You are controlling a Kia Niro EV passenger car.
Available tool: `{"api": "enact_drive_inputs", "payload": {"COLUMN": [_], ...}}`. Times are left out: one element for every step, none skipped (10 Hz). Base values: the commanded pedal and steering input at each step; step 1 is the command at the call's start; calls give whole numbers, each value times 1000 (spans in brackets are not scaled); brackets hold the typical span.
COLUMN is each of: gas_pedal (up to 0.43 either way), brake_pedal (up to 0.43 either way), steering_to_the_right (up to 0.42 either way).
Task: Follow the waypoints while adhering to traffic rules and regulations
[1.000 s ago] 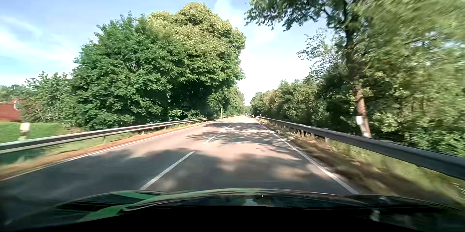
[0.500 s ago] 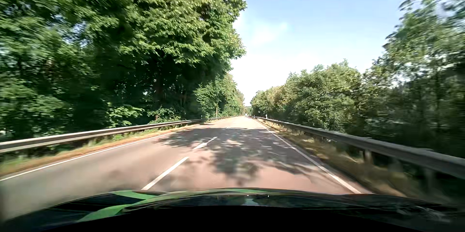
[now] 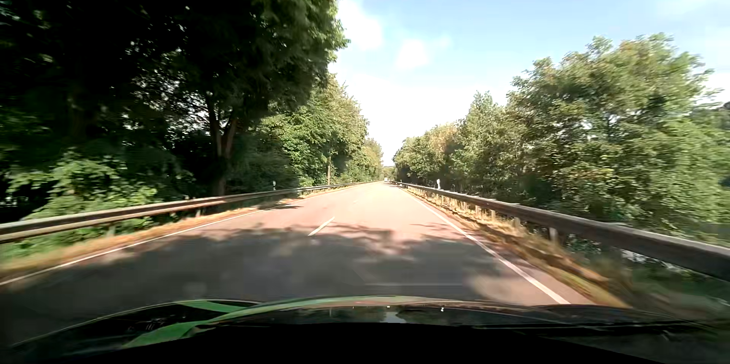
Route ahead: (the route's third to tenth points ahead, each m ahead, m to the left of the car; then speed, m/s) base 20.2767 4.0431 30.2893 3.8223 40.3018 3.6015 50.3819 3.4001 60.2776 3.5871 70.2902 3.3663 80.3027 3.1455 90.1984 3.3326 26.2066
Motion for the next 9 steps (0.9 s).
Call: {"api": "enact_drive_inputs", "payload": {"gas_pedal": [240, 240, 240, 240, 240, 240, 240, 240, 248], "brake_pedal": [0, 0, 0, 0, 0, 0, 0, 0, 0], "steering_to_the_right": [-1, -1, -1, -1, -1, -1, -1, -1, -1]}}
